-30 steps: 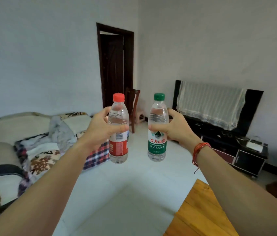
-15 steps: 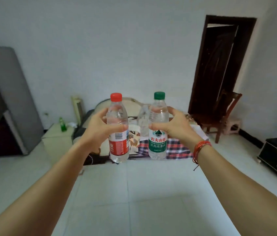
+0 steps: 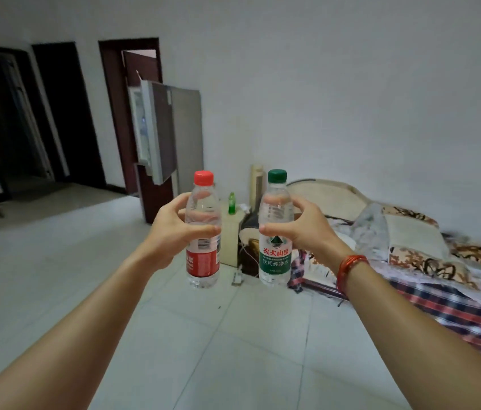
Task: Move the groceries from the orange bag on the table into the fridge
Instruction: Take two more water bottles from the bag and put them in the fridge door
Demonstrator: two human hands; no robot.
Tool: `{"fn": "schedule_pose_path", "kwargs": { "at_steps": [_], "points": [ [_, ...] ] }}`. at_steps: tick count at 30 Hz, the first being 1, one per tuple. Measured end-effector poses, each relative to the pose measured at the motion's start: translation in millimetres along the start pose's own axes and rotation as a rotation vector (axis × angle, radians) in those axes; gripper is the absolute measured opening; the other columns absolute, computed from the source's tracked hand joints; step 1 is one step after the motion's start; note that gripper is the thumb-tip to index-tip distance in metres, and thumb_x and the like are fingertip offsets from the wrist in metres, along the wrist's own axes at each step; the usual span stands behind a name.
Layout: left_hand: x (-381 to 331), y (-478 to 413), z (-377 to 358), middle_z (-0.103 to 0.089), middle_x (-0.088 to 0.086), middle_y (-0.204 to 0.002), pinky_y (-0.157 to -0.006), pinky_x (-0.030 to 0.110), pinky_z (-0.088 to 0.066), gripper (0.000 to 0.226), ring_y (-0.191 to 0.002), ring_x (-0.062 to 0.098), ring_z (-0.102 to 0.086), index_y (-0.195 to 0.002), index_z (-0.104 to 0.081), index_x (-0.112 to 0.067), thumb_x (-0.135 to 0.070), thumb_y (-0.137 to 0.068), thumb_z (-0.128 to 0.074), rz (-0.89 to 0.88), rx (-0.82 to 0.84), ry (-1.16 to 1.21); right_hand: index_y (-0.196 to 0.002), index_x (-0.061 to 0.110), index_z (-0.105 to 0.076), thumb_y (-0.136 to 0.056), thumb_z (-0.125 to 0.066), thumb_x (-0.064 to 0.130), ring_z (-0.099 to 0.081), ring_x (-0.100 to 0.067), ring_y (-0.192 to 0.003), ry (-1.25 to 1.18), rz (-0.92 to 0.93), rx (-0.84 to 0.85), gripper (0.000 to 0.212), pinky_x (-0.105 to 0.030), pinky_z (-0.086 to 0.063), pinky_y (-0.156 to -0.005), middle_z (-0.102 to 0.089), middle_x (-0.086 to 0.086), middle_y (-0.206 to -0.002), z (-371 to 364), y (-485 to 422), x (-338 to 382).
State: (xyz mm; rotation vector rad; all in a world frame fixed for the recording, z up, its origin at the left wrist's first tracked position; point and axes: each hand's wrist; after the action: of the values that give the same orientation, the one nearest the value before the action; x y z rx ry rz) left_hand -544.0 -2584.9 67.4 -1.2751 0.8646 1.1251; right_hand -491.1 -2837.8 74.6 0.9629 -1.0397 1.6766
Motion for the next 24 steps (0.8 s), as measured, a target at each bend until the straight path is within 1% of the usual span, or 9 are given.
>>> {"fn": "schedule_pose_path", "kwargs": {
  "at_steps": [3,5,8,11,13,16,19,21,24],
  "points": [
    [1,20,36,-0.076,0.007,-0.1,-0.079,0.038,-0.055,0.059,-0.093,0.023,-0.073,-0.118,-0.062,-0.022,0.007,-0.07,-0.08,0.008,-0.071,-0.01,-0.12,0.029,-0.065,-0.068,-0.091,0.013,-0.071,-0.018,-0.099,-0.019,0.018,0.074,0.061,-0.045,-0.061,-0.085,-0.073,0.005,-0.109,-38,-3,8],
    [2,31,56,-0.076,0.006,-0.098,-0.077,0.036,-0.055,0.056,-0.092,0.022,-0.073,-0.114,-0.063,-0.023,0.007,-0.07,-0.08,0.01,-0.116,-0.018,-0.119,0.029,-0.066,-0.067,-0.092,0.015,-0.071,-0.018,-0.099,-0.022,0.021,0.112,0.06,-0.046,-0.06,-0.086,-0.073,0.003,-0.111,-60,-6,12],
    [5,46,78,-0.076,-0.001,-0.096,-0.074,0.032,-0.055,0.058,-0.091,0.017,-0.073,-0.114,-0.061,-0.029,0.004,-0.071,-0.08,0.028,-0.173,-0.037,-0.115,0.031,-0.068,-0.059,-0.095,0.024,-0.073,-0.02,-0.098,-0.014,0.036,0.166,0.063,-0.05,-0.06,-0.086,-0.074,-0.001,-0.112,-89,-13,17],
    [8,58,96,-0.076,-0.003,-0.096,-0.071,0.029,-0.055,0.061,-0.09,0.015,-0.073,-0.118,-0.06,-0.032,0.003,-0.071,-0.08,0.049,-0.227,-0.043,-0.119,0.029,-0.066,-0.061,-0.094,0.021,-0.073,-0.021,-0.098,-0.028,0.049,0.223,0.064,-0.05,-0.06,-0.087,-0.075,0.0,-0.109,-113,-21,23],
    [8,63,105,-0.076,-0.004,-0.095,-0.07,0.028,-0.054,0.061,-0.088,0.014,-0.073,-0.117,-0.06,-0.031,0.002,-0.071,-0.08,0.053,-0.276,-0.052,-0.117,0.028,-0.065,-0.064,-0.093,0.019,-0.073,-0.021,-0.096,-0.033,0.073,0.252,0.06,-0.045,-0.061,-0.082,-0.076,0.0,-0.105,-125,-25,26],
    [9,67,114,-0.076,-0.004,-0.096,-0.071,0.03,-0.055,0.06,-0.089,0.015,-0.073,-0.117,-0.06,-0.032,0.001,-0.071,-0.081,0.064,-0.331,-0.07,-0.117,0.027,-0.064,-0.067,-0.092,0.017,-0.074,-0.019,-0.092,-0.051,0.088,0.3,0.059,-0.037,-0.061,-0.074,-0.076,0.0,-0.101,-137,-31,31],
    [7,65,119,-0.076,-0.005,-0.097,-0.072,0.032,-0.054,0.061,-0.089,0.015,-0.073,-0.12,-0.059,-0.03,-0.001,-0.071,-0.082,0.065,-0.354,-0.09,-0.114,0.03,-0.063,-0.067,-0.092,0.017,-0.074,-0.016,-0.087,-0.067,0.096,0.328,0.057,-0.033,-0.059,-0.07,-0.076,0.002,-0.097,-147,-39,33],
    [9,62,121,-0.076,-0.002,-0.099,-0.074,0.034,-0.055,0.063,-0.09,0.016,-0.073,-0.124,-0.058,-0.026,-0.002,-0.071,-0.082,0.06,-0.37,-0.104,-0.111,0.031,-0.063,-0.066,-0.093,0.017,-0.074,-0.016,-0.086,-0.074,0.098,0.35,0.055,-0.033,-0.059,-0.069,-0.075,0.003,-0.096,-151,-46,32],
    [11,57,123,-0.075,-0.001,-0.102,-0.081,0.041,-0.056,0.065,-0.093,0.018,-0.073,-0.127,-0.057,-0.026,-0.005,-0.071,-0.083,0.058,-0.4,-0.114,-0.115,0.029,-0.063,-0.067,-0.092,0.018,-0.073,-0.018,-0.09,-0.068,0.113,0.378,0.057,-0.036,-0.06,-0.072,-0.074,0.001,-0.101,-155,-55,30]
  ]
}}
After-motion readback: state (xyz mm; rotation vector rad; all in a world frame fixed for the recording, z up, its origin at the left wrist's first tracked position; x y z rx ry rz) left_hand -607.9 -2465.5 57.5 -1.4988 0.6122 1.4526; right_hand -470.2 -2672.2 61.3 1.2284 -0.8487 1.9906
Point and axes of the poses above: each hand's wrist, its own y-axis away from the middle knuckle, its own z-axis out of the back of the hand, x = y × z
